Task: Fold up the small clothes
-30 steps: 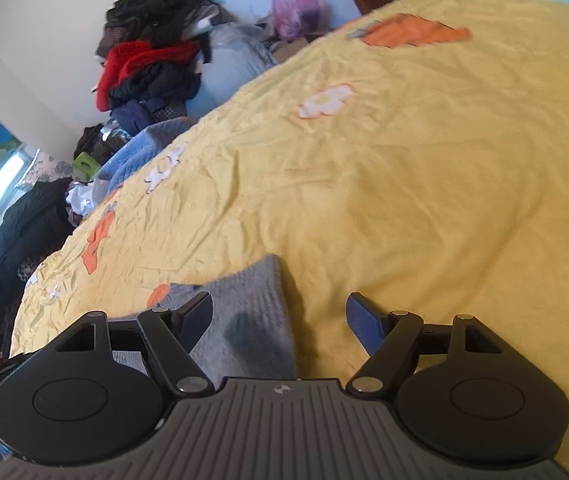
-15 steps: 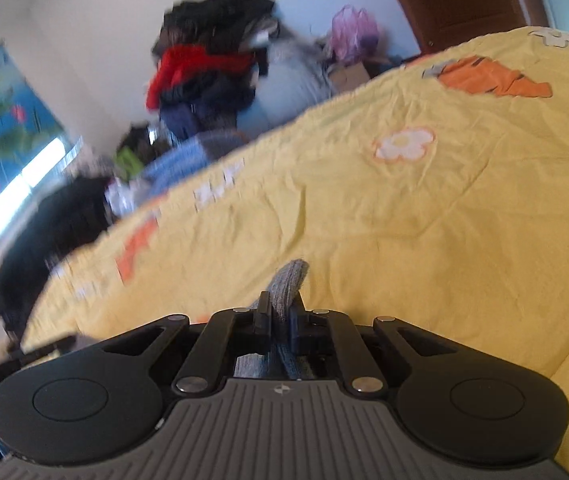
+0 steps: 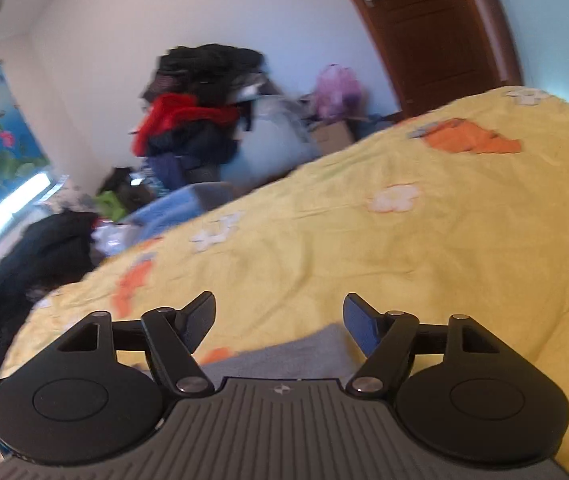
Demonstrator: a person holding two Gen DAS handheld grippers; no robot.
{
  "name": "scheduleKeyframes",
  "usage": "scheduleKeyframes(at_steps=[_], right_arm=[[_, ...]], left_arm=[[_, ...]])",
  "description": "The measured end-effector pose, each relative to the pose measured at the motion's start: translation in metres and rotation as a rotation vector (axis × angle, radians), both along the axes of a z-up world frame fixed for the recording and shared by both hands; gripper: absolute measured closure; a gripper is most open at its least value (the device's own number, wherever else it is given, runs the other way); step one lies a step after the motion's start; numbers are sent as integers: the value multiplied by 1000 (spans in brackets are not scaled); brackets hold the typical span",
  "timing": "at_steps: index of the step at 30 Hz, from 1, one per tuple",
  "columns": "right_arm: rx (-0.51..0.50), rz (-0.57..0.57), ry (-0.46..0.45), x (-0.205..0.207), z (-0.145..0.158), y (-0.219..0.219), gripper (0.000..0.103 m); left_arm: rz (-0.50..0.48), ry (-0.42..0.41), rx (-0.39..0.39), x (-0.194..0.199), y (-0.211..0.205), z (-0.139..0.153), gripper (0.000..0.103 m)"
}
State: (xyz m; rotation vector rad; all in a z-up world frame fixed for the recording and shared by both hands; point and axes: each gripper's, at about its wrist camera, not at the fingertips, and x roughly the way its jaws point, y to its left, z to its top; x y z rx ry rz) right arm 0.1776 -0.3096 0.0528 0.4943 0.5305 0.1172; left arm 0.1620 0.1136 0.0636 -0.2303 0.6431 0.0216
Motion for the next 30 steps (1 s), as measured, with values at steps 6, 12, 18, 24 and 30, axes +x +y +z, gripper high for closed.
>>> scheduleKeyframes(at_steps=[6, 12, 18, 24, 30], right_arm=[[-199, 62, 125, 12, -37, 57, 25], [-312, 2, 107, 7, -57, 54, 25], [-446, -86, 136, 5, -45, 76, 29], [-497, -4, 85, -33, -35, 101, 16], [-437, -42, 147, -28, -60, 73, 2]], left_arm=[[-60, 105, 122, 13, -39, -46, 65], [-75, 21, 222, 0, -31, -59, 62], [-65, 21, 235, 2, -32, -58, 60], [-54, 20, 253, 0, -36, -58, 59], [-54, 19, 250, 0, -36, -58, 58]])
